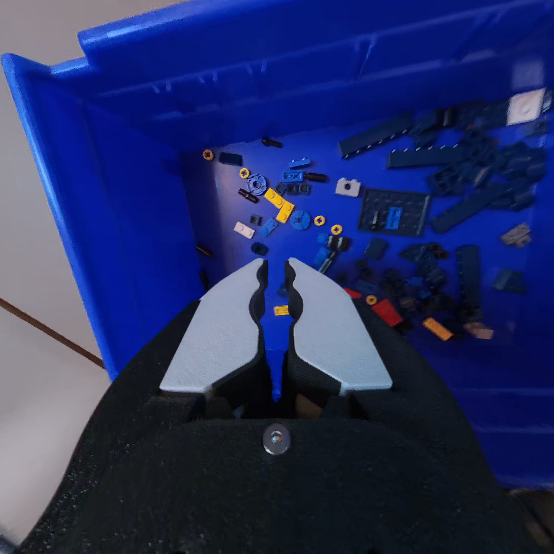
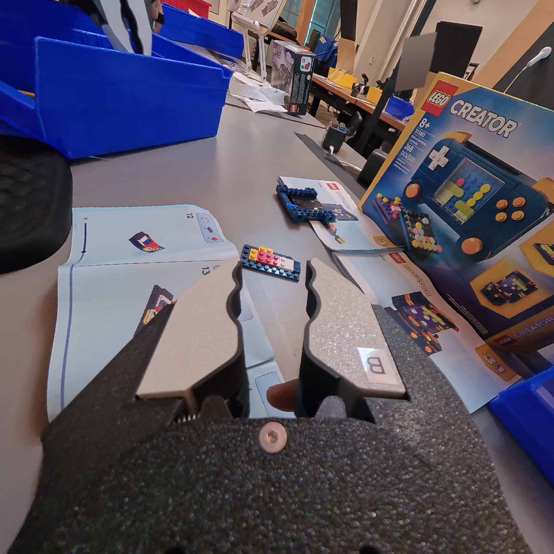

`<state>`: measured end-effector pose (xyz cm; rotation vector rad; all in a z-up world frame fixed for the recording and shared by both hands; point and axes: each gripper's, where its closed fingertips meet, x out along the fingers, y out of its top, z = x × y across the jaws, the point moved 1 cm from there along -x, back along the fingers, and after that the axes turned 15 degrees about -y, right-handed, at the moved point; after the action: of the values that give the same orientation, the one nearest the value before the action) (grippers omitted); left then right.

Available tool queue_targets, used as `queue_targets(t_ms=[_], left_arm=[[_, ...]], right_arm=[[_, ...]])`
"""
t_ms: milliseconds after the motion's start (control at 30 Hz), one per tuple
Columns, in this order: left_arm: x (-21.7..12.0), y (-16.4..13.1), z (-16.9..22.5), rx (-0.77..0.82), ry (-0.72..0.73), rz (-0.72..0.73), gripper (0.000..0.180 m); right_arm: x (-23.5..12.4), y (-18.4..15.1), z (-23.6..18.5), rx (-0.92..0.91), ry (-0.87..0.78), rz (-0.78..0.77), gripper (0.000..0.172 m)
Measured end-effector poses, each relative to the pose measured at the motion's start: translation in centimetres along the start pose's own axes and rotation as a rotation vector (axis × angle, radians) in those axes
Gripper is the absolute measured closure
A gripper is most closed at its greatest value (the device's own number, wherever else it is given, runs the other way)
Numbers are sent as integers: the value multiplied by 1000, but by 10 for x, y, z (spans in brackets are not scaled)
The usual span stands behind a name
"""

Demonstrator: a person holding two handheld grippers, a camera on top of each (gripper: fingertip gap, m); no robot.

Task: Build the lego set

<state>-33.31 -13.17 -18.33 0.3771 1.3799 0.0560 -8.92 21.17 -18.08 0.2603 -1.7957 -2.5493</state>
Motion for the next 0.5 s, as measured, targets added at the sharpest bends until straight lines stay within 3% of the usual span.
queue_targets(t_ms=[167,500], left_arm=[[15,-4,-1,-50,-95,-80,170],[50,6,-13,220,-96,-154,157]], right_arm=[[0,0,0,2,4,0,131],[0,0,-1,-3,9,2,131]])
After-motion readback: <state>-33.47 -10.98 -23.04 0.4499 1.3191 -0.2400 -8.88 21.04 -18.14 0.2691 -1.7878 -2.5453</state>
